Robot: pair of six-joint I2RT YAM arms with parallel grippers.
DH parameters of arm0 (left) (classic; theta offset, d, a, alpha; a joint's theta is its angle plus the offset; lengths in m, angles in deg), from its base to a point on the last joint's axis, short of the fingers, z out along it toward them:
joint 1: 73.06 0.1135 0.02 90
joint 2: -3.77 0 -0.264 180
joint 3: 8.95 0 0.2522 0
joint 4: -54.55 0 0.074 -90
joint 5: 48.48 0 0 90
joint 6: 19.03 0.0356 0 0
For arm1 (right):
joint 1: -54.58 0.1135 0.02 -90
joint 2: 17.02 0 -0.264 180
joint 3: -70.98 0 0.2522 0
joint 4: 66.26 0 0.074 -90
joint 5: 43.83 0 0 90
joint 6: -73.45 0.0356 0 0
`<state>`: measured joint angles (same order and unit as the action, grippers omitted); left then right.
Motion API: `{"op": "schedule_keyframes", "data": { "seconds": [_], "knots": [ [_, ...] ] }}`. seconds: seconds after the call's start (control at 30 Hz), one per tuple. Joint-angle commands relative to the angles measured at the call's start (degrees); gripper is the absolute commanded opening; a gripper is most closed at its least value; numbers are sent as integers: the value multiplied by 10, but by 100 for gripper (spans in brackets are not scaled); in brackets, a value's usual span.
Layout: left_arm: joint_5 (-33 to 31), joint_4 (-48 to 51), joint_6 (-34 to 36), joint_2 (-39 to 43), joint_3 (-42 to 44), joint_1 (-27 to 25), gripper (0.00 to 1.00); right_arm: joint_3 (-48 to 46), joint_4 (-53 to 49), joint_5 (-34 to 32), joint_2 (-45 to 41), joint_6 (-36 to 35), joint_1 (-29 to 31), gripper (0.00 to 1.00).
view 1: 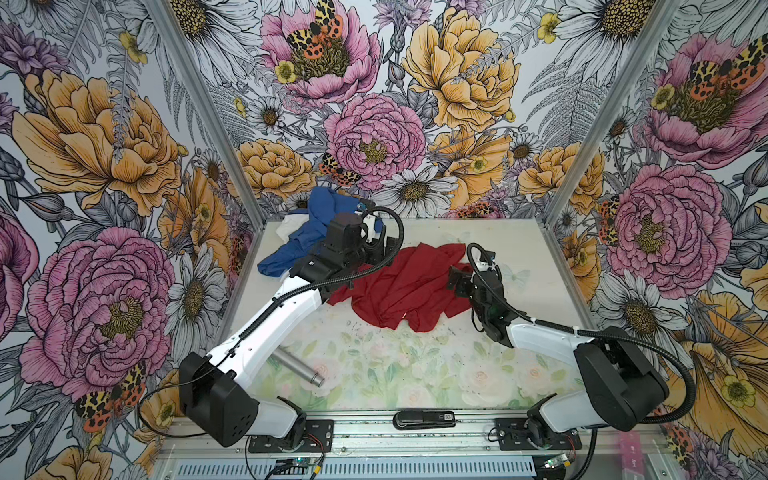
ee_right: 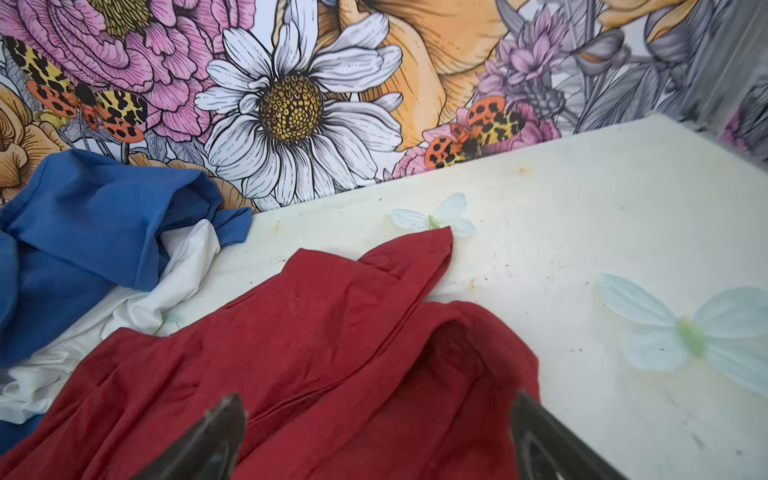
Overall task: Pick out a specific cloth from the pile
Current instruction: 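Lift the red cloth high and drag it onto the open table with the left gripper, then release the red cloth with the left gripper while the right gripper grasps it, then lift the red cloth with the right gripper while the left arm withdraws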
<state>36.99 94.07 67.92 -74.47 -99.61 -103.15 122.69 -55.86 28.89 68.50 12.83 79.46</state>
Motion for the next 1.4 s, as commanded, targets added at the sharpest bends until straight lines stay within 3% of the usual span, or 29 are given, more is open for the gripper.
{"op": "schedule_keyframes", "data": {
  "seconds": [0.0,0.2,0.57,0.73,0.8,0.87,0.9,1.13,1.37],
  "knots": [
    [-20,27,75,10,17,20,99,36,-66,66,34,38,-28,99],
    [104,-46,101,-24,69,33,99,73,-113,18,69,33,-76,99],
    [153,-55,56,-49,60,48,99,192,-147,161,211,22,-127,95],
    [196,-81,14,-33,68,87,99,239,-189,193,253,24,-130,69],
    [232,-108,-15,-27,80,111,99,241,-195,196,251,18,-132,47],
    [258,-125,-31,-21,87,131,99,241,-198,196,237,11,-133,6],
    [266,-127,-32,-19,86,138,99,241,-199,193,226,8,-134,0],
    [317,-175,-71,-7,105,191,99,324,-288,170,100,-42,-150,0],
    [320,-177,-64,2,109,197,99,547,-395,68,30,-109,-171,0]
  ]
}}
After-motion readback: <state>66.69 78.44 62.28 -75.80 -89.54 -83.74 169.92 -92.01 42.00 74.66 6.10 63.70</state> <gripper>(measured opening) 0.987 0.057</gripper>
